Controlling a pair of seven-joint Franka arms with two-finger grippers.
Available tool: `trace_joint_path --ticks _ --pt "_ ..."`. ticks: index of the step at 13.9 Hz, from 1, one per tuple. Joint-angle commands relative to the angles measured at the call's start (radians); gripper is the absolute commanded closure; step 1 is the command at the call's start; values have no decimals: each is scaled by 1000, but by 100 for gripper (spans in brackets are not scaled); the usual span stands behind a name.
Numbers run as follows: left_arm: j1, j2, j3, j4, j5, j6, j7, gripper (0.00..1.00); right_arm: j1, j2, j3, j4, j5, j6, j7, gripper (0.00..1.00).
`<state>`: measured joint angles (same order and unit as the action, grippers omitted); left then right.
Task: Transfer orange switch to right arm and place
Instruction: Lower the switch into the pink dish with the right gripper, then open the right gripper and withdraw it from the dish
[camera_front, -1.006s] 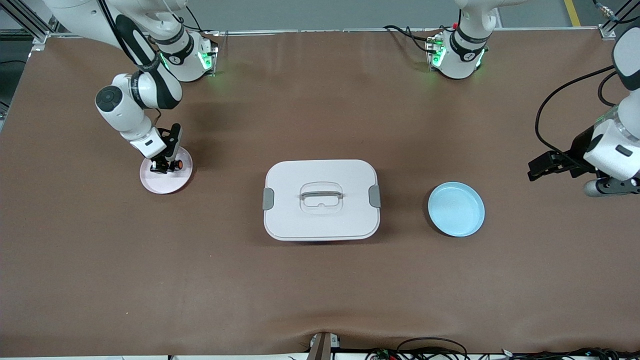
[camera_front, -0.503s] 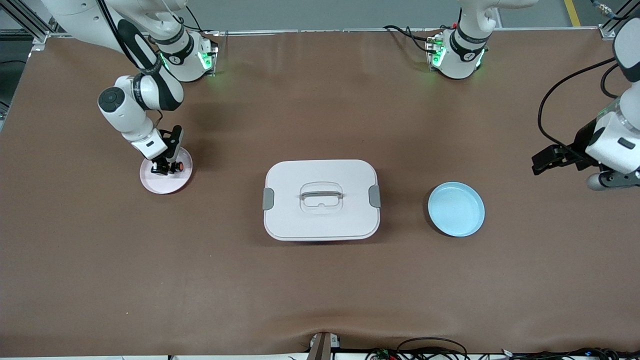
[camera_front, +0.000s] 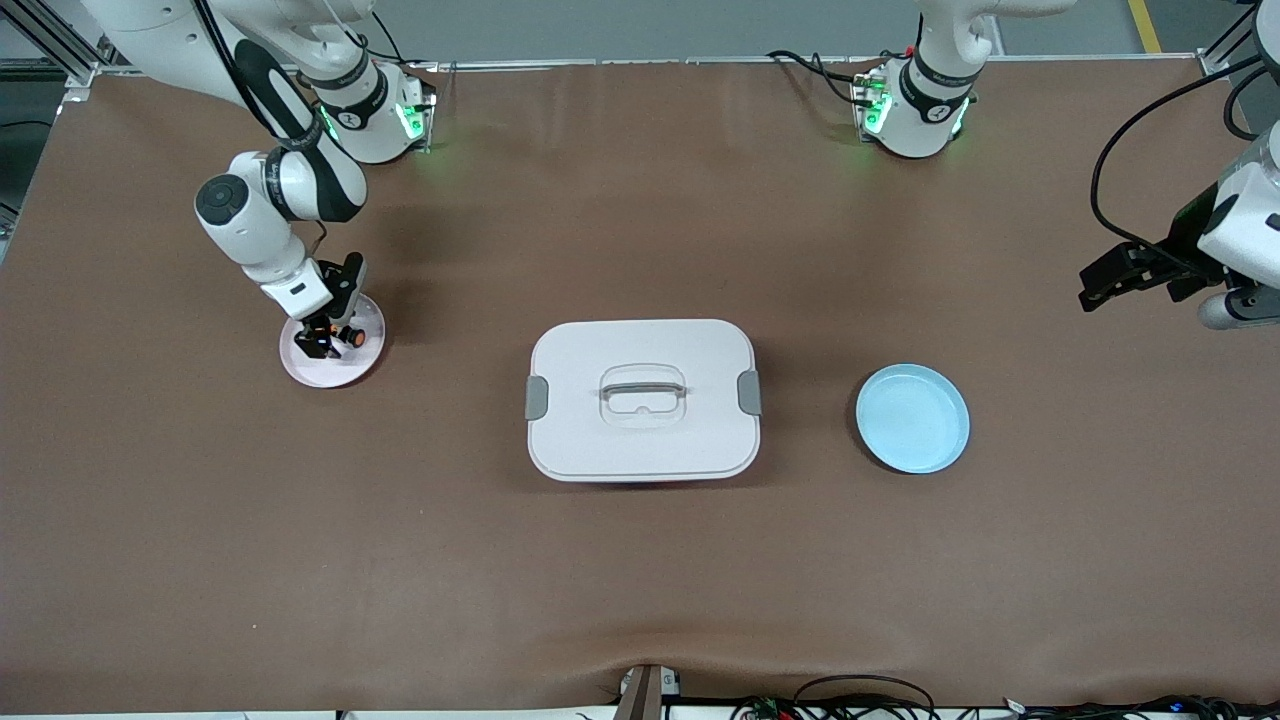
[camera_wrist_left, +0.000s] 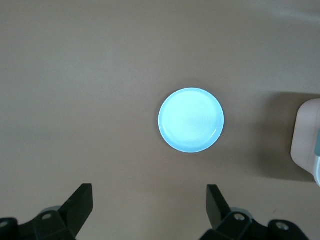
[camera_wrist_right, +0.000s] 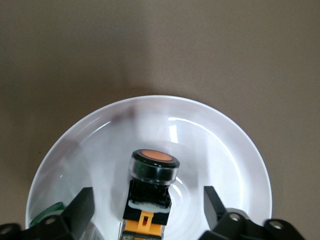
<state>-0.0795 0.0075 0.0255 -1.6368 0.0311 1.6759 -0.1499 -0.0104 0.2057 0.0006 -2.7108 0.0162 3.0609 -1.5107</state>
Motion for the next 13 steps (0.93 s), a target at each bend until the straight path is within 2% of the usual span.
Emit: trace_joint_path --ticks 1,6,10,13 --pt "81 -31 -81 -34 -5 -1 16 0 -20 -49 16 9 -4 -68 13 0" --pt "83 -29 -82 -32 -5 1 16 0 -19 -187 16 143 2 -475 55 0" --pt "83 -31 -81 -18 -7 1 15 0 -3 -253 19 261 1 -692 153 0" --pt "81 -31 -82 21 -7 -22 15 0 -6 -252 16 405 1 -858 182 0"
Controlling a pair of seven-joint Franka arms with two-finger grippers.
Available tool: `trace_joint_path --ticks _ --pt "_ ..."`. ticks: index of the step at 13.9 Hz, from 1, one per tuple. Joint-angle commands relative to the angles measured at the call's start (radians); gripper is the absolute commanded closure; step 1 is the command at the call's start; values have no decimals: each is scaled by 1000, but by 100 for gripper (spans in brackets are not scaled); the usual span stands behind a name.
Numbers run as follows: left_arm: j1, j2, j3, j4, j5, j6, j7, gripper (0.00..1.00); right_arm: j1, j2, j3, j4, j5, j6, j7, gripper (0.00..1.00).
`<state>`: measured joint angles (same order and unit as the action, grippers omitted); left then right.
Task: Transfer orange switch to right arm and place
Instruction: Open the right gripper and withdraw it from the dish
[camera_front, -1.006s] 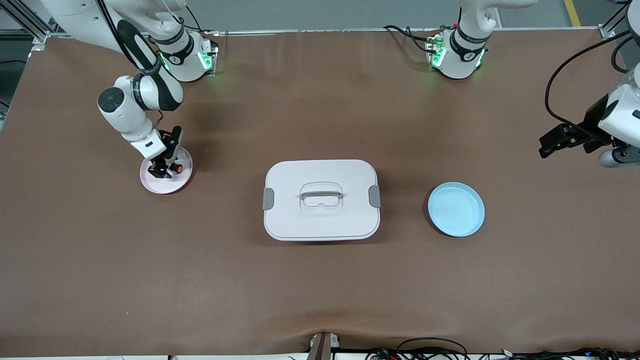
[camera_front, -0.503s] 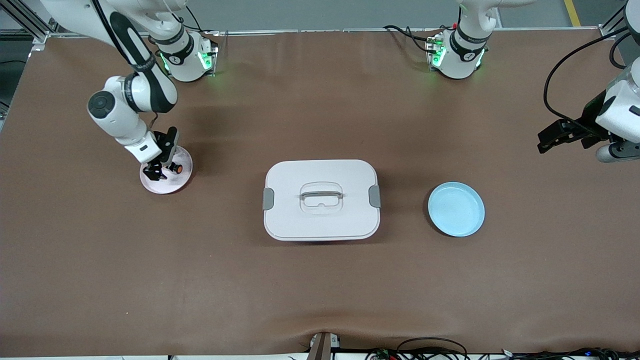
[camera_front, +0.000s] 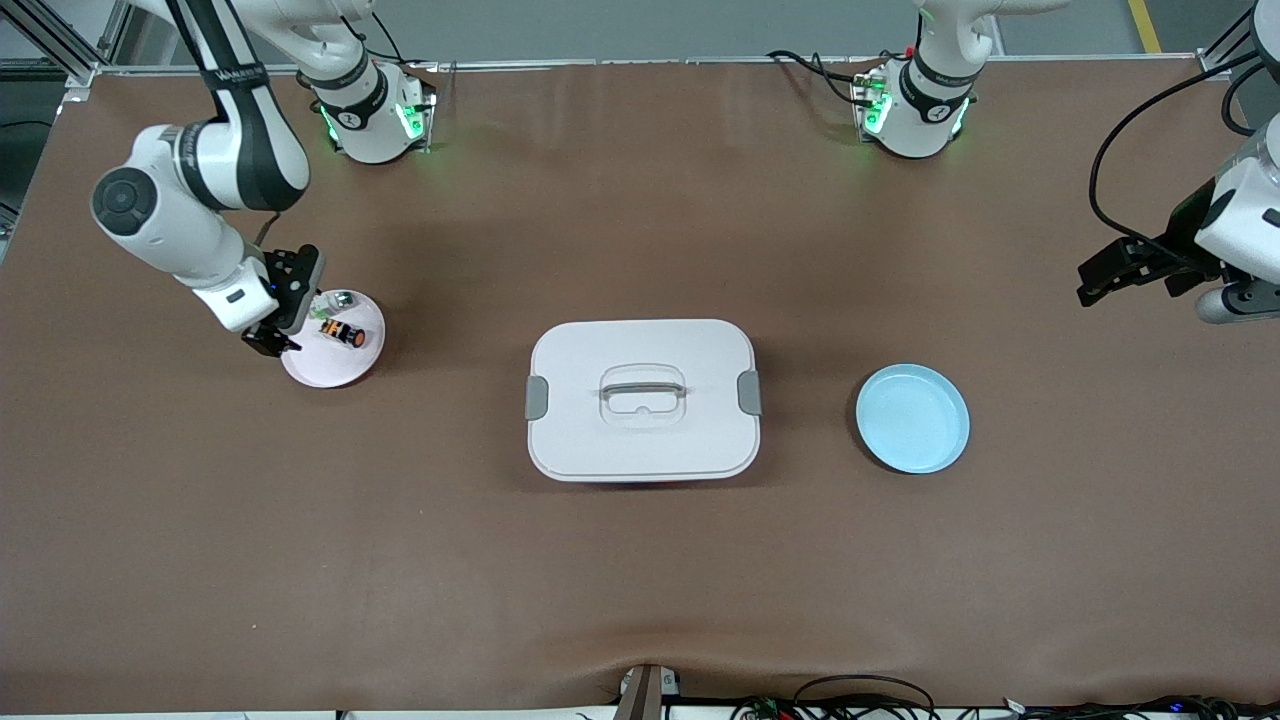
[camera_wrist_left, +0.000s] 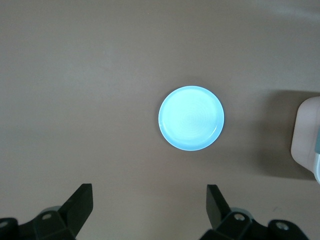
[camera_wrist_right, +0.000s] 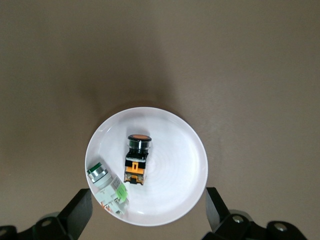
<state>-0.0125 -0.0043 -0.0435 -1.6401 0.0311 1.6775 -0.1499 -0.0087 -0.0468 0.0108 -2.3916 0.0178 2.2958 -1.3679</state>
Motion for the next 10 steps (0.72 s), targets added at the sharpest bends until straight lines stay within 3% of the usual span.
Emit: trace_joint_path --ticks 1,3,7,10 --pt "13 -19 -13 40 -5 -51 19 0 -11 2 3 135 -2 -158 100 0" --pt "13 -19 -16 57 -10 -88 20 0 -14 11 3 228 -15 -281 203 0" --pt "8 -13 -15 92 -13 -127 15 0 -53 33 0 323 -9 -308 230 0" --pt "11 -8 -15 94 -13 -137 15 0 -48 82 0 486 -9 -481 540 0"
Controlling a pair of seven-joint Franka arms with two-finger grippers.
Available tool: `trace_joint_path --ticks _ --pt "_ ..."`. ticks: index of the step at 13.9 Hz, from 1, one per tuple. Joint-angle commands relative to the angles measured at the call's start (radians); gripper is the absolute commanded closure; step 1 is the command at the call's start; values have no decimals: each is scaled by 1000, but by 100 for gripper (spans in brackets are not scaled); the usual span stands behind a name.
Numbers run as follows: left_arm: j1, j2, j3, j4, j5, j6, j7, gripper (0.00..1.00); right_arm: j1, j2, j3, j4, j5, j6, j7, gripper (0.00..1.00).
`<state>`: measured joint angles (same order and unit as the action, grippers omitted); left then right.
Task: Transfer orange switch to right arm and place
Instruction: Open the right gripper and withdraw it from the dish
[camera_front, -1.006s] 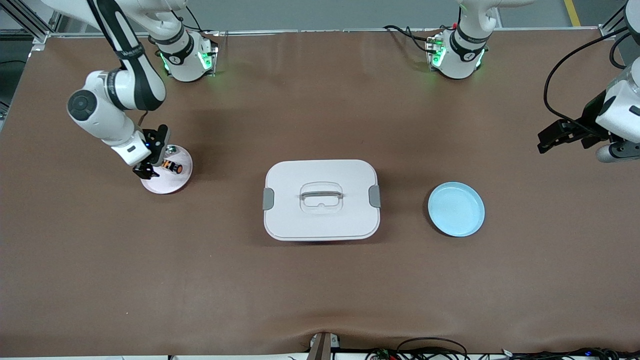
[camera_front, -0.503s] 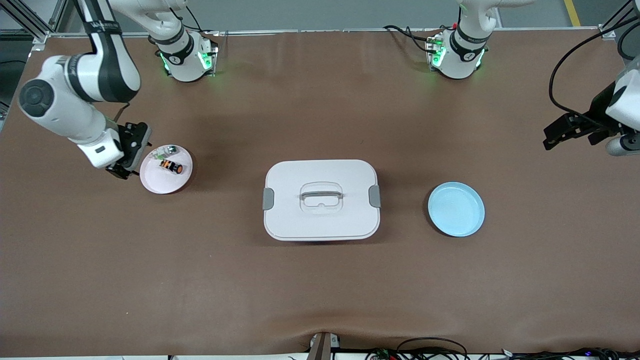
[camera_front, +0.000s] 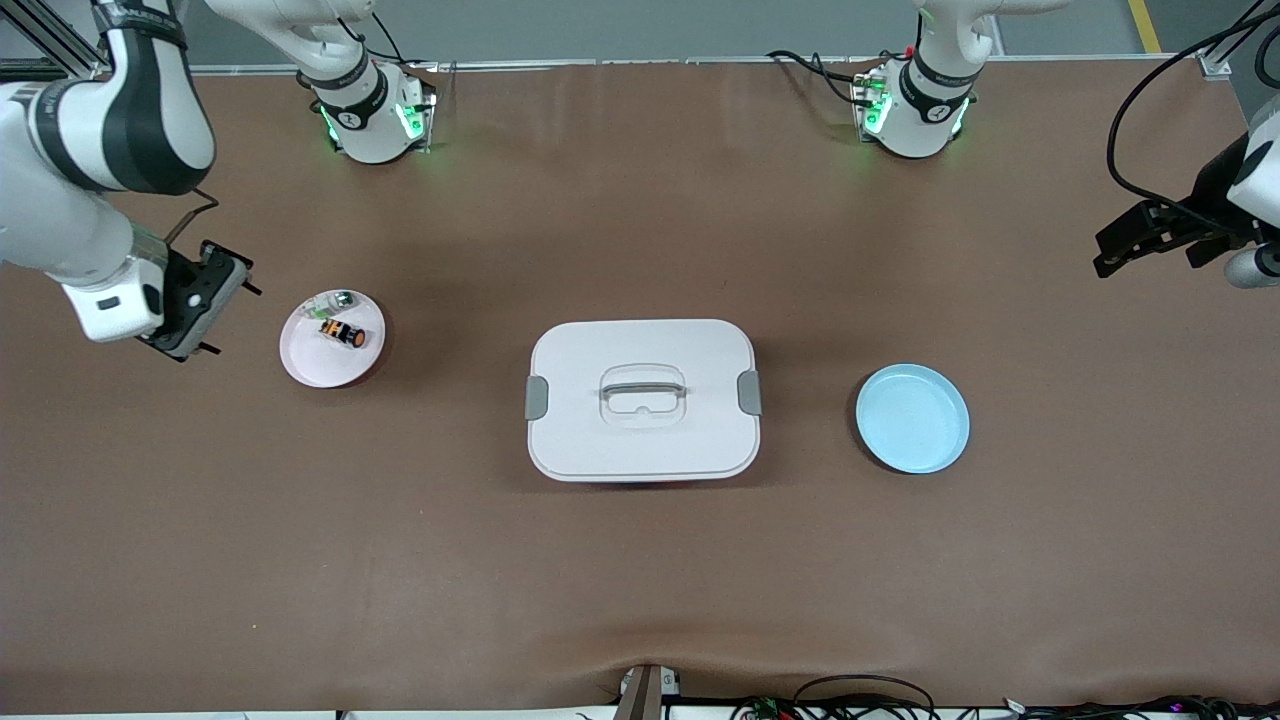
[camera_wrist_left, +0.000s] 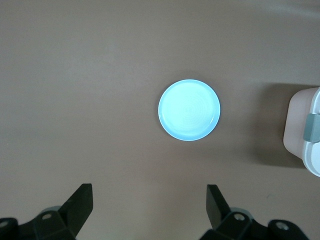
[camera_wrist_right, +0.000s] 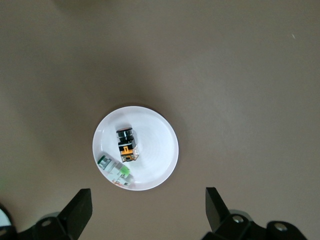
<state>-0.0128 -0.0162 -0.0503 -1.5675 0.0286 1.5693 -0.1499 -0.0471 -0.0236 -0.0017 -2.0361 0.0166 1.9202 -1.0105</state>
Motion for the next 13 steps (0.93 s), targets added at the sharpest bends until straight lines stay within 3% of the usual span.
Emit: trace_joint_path --ticks 1,5,13 --pt "13 4 -9 26 -13 -34 16 0 -10 79 12 192 -7 -165 284 0" --pt "7 8 -9 56 -21 -48 16 0 -27 149 12 410 0 -319 527 0" --pt "5 12 -9 56 -24 -63 18 0 -24 145 12 603 -15 -366 765 0"
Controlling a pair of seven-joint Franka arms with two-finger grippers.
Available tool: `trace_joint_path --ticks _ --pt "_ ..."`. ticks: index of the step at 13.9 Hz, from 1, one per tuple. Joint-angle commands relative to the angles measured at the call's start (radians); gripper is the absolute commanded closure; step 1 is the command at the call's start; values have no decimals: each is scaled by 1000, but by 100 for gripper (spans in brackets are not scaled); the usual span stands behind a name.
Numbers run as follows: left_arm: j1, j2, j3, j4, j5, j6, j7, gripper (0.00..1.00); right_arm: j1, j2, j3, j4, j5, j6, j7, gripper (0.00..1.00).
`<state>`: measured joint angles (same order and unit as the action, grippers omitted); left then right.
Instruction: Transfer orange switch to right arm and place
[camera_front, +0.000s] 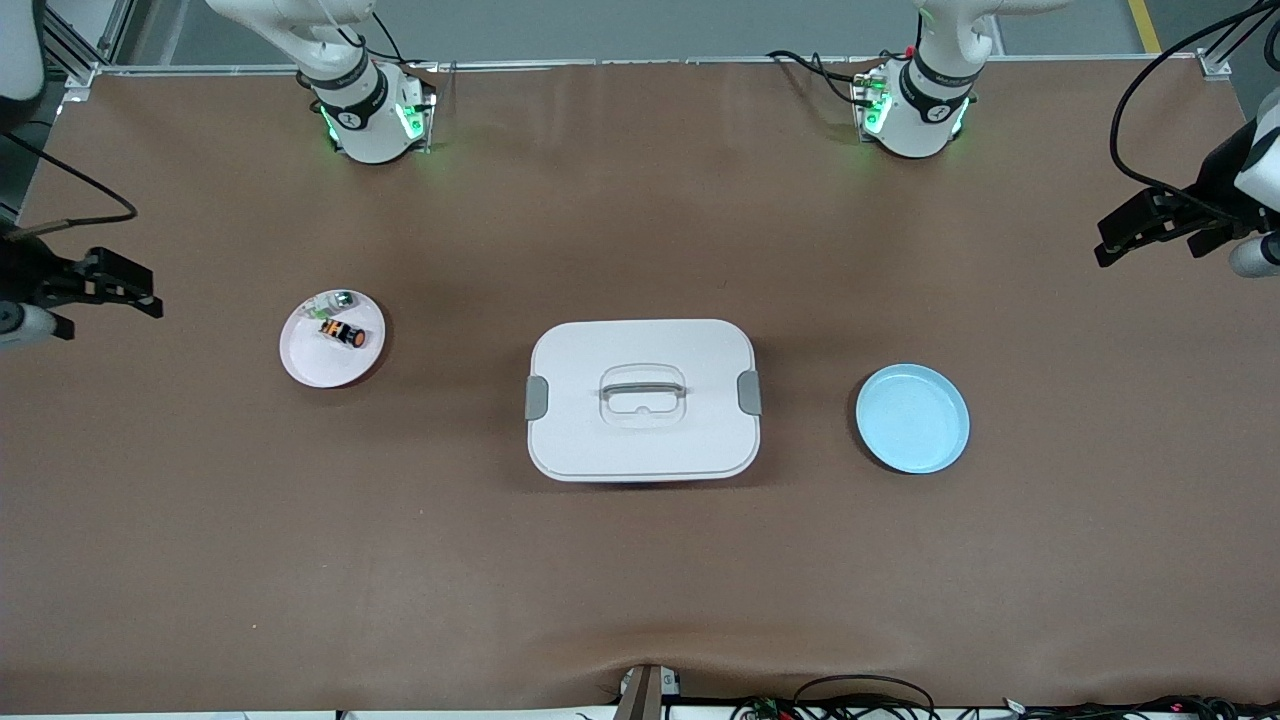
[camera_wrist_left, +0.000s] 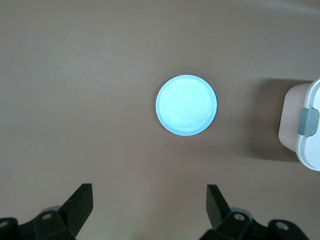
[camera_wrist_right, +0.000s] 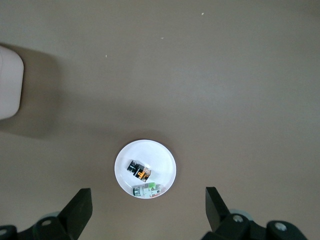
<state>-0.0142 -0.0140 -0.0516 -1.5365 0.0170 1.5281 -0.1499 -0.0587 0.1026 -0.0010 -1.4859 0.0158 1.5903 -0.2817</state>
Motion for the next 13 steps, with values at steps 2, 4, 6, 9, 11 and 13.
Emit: trace_joint_path --ticks 2,4,6,9,11,13 --pt "5 11 -7 26 -12 -22 18 0 -16 11 12 55 -8 -56 35 0" --pt "5 11 -7 26 -12 -22 18 0 -16 3 10 58 0 -111 38 0" --pt "7 11 -8 26 -12 -22 18 0 -18 2 4 76 -16 -115 36 0" --pt "5 11 -7 26 -12 -22 18 0 -66 8 -25 133 4 -141 -13 0" --pt "4 11 -7 26 -14 -22 18 0 -59 5 -19 134 7 -147 -13 0" --pt "5 11 -7 26 -14 -22 18 0 -55 2 -17 133 7 -156 57 0"
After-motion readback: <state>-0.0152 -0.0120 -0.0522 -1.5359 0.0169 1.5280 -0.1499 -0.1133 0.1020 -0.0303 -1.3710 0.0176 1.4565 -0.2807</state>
